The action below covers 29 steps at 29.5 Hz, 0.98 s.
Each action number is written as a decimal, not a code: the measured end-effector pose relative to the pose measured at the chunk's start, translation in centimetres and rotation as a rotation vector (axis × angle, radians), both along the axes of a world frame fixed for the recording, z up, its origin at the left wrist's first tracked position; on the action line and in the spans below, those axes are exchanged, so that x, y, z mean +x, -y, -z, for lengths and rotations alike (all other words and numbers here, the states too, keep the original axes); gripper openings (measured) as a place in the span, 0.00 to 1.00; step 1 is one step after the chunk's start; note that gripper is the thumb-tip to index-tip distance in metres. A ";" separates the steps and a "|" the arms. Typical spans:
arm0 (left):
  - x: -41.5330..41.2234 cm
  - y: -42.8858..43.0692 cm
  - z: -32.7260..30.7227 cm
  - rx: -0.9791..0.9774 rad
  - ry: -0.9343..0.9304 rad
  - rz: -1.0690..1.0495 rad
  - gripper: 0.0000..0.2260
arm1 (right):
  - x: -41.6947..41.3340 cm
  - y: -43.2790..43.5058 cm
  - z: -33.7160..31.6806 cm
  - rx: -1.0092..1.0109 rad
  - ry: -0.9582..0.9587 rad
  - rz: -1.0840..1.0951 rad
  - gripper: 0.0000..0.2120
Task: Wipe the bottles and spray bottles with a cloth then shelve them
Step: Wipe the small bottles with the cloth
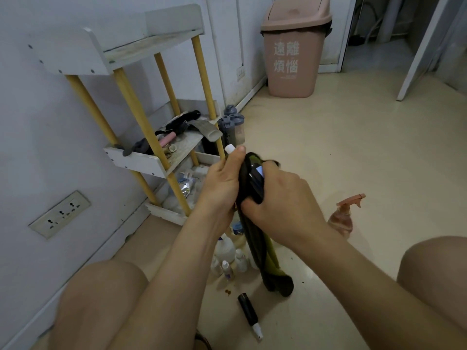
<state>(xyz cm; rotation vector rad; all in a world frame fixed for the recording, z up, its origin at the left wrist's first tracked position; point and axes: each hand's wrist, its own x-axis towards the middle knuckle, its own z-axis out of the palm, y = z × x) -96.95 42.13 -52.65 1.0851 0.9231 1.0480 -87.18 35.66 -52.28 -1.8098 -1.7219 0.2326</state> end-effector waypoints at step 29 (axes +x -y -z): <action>5.0 1.7 -0.9 0.443 -0.245 -0.168 0.10 | 4.7 4.2 -1.5 -0.374 -0.820 -0.045 0.06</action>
